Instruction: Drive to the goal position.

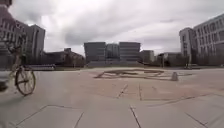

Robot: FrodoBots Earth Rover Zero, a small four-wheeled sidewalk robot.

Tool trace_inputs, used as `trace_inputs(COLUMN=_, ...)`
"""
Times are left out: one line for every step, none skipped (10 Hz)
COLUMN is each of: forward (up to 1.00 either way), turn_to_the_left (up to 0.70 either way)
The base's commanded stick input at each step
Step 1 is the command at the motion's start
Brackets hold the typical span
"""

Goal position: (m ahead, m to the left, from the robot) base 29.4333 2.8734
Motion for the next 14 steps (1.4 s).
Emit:
trace_inputs(forward=1.0, turn_to_the_left=0.0)
trace_inputs(forward=1.0, turn_to_the_left=0.0)
trace_inputs(forward=1.0, turn_to_the_left=0.0)
trace_inputs(forward=1.0, turn_to_the_left=0.0)
trace_inputs(forward=1.0, turn_to_the_left=0.0)
trace_inputs(forward=1.0, turn_to_the_left=0.0)
trace_inputs(forward=1.0, turn_to_the_left=0.0)
trace_inputs(forward=1.0, turn_to_the_left=0.0)
trace_inputs(forward=1.0, turn_to_the_left=0.0)
trace_inputs(forward=1.0, turn_to_the_left=0.0)
trace_inputs(forward=1.0, turn_to_the_left=0.0)
trace_inputs(forward=1.0, turn_to_the_left=0.0)
trace_inputs(forward=1.0, turn_to_the_left=0.0)
trace_inputs(forward=1.0, turn_to_the_left=0.0)
